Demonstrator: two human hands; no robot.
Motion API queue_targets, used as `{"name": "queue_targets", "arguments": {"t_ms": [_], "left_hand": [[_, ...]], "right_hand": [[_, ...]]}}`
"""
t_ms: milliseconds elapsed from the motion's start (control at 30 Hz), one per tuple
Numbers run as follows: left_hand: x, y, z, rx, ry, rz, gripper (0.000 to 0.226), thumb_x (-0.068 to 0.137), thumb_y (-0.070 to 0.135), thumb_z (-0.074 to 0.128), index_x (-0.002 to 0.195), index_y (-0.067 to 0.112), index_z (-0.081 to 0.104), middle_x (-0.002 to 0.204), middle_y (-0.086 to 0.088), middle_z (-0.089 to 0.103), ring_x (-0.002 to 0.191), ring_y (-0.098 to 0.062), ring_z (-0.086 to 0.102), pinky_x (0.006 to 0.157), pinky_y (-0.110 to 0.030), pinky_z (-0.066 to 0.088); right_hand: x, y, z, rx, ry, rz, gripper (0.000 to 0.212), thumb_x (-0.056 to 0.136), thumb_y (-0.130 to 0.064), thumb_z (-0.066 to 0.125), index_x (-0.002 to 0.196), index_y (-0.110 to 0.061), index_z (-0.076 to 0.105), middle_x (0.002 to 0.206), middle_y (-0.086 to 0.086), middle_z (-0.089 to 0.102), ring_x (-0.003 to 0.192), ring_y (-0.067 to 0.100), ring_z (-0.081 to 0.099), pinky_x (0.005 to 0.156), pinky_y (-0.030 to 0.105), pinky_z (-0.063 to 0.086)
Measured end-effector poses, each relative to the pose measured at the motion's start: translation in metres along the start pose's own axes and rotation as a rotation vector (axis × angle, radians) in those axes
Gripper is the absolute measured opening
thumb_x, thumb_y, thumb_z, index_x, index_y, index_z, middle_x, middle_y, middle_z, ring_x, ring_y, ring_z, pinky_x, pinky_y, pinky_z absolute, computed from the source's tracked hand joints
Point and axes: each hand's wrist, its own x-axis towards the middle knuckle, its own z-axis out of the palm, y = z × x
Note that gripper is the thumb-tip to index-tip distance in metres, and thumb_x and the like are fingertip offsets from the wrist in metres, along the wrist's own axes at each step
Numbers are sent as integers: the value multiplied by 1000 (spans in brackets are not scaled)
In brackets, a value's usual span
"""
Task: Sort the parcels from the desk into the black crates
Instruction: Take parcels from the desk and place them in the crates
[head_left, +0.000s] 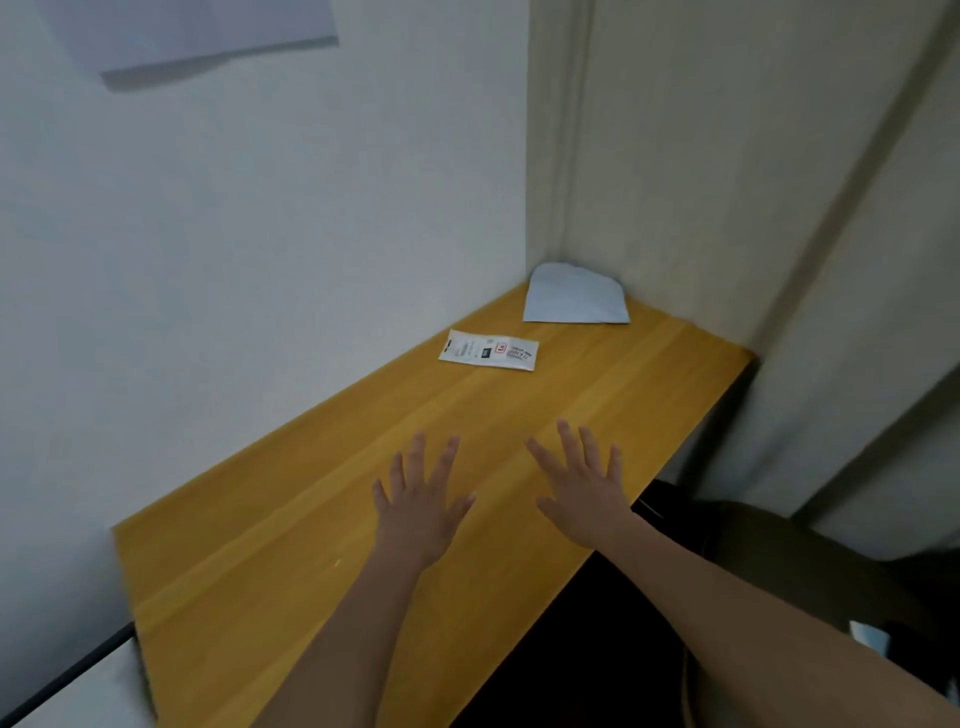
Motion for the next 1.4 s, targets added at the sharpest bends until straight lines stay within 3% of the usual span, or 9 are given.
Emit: {"name": "queue_targets", "arguments": {"t_ms": [667,800,967,1267,1400], "left_hand": [[211,13,34,-10,-185,-6,71,101,55,33,153,41,-14,163,-1,-15,150,-34,1,117,-59,13],[237,18,51,-6,-290,-41,72,101,54,32,152,41,-16,163,-1,-17,150,-34,1,118,-56,15],[282,20,65,-6,-351,-93,73,101,53,33,150,42,-21,162,0,-22,150,-34,-2,118,-57,15],[400,107,94,-23,-371,-44,70,102,54,31,150,44,-19,160,1,-28,150,-34,-8,118,-56,11],[438,132,96,-45,-389,-23,64,102,53,30,152,46,-10,160,8,-28,150,-30,-17,119,-57,5]], "right_hand": [[192,71,20,71,-235,119,76,102,-39,47,155,-40,-7,162,7,-21,150,34,-15,117,64,1],[226,89,39,50,-298,103,74,101,-42,47,156,-40,-4,162,8,-22,150,36,-13,116,65,4],[307,121,57,105,-332,138,74,100,-32,49,156,-39,2,161,7,-25,149,37,-15,116,66,1],[443,215,48,142,-305,113,69,101,-32,46,157,-36,6,159,4,-33,149,36,-19,116,63,-3],[480,250,50,119,-327,130,64,102,-34,44,157,-32,11,156,3,-38,147,35,-25,117,63,-5]]}}
